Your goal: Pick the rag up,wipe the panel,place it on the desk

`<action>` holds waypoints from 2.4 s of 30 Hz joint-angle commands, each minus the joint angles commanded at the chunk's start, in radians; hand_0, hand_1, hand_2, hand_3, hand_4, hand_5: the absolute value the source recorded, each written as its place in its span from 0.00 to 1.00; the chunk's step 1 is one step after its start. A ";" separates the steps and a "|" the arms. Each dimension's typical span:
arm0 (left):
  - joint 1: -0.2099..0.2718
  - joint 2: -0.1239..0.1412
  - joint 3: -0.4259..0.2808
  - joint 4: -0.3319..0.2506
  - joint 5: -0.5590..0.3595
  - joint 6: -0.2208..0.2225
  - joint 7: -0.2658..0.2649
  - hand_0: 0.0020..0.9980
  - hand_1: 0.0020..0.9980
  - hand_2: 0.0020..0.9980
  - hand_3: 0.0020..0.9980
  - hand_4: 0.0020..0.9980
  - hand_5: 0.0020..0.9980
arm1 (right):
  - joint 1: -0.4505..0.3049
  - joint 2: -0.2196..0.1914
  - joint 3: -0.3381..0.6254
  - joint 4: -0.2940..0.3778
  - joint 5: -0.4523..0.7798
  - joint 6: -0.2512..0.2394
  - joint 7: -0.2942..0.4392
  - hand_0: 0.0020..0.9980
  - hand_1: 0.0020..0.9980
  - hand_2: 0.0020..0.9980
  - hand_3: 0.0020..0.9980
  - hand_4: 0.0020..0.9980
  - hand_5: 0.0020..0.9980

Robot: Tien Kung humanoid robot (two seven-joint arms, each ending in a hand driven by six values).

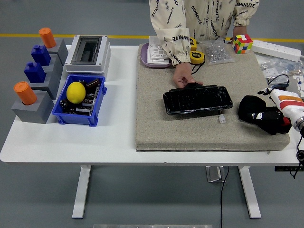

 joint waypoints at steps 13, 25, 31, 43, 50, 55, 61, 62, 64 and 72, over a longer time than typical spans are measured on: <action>-0.002 -0.004 0.003 0.000 -0.006 0.001 -0.001 0.65 0.70 0.74 0.57 0.60 0.48 | 0.024 0.018 -0.025 -0.089 0.004 -0.011 0.032 0.77 0.71 0.78 0.79 1.00 0.58; -0.003 -0.005 0.008 0.000 -0.010 0.001 -0.001 0.65 0.70 0.74 0.57 0.60 0.48 | 0.038 0.042 -0.031 -0.155 0.005 -0.036 0.054 0.76 0.71 0.77 0.79 1.00 0.56; 0.001 -0.003 0.010 0.000 -0.010 0.001 -0.001 0.65 0.70 0.74 0.57 0.60 0.48 | 0.037 0.052 -0.039 -0.177 0.007 -0.064 0.066 0.73 0.69 0.75 0.78 1.00 0.56; 0.003 0.000 0.019 0.000 -0.012 0.001 0.000 0.65 0.70 0.74 0.57 0.60 0.48 | 0.037 0.075 -0.031 -0.215 0.015 -0.112 0.088 0.64 0.64 0.70 0.73 1.00 0.53; 0.002 0.000 0.024 0.000 -0.014 0.001 0.000 0.65 0.70 0.74 0.57 0.60 0.48 | 0.037 0.094 -0.018 -0.236 0.014 -0.124 0.093 0.56 0.60 0.64 0.69 1.00 0.52; 0.001 -0.001 0.019 0.000 -0.011 0.001 0.001 0.65 0.70 0.74 0.57 0.60 0.48 | 0.043 0.107 -0.009 -0.250 0.018 -0.147 0.100 0.56 0.60 0.64 0.69 1.00 0.52; -0.001 -0.003 0.019 0.000 -0.013 0.001 0.001 0.65 0.70 0.74 0.57 0.60 0.48 | 0.049 0.114 -0.003 -0.258 0.031 -0.179 0.105 0.51 0.55 0.60 0.63 1.00 0.52; -0.002 -0.003 0.020 0.000 -0.014 0.000 0.000 0.65 0.70 0.74 0.57 0.60 0.48 | 0.049 0.115 -0.001 -0.260 0.033 -0.183 0.106 0.43 0.51 0.53 0.54 1.00 0.48; -0.003 -0.003 0.019 0.000 -0.014 0.001 0.000 0.65 0.70 0.74 0.57 0.60 0.48 | 0.048 0.115 0.000 -0.261 0.034 -0.187 0.107 0.43 0.51 0.53 0.54 1.00 0.48; -0.002 -0.004 0.013 0.000 -0.012 0.001 0.001 0.65 0.70 0.74 0.57 0.60 0.48 | 0.041 0.119 0.008 -0.275 0.037 -0.196 0.107 0.39 0.48 0.50 0.51 1.00 0.48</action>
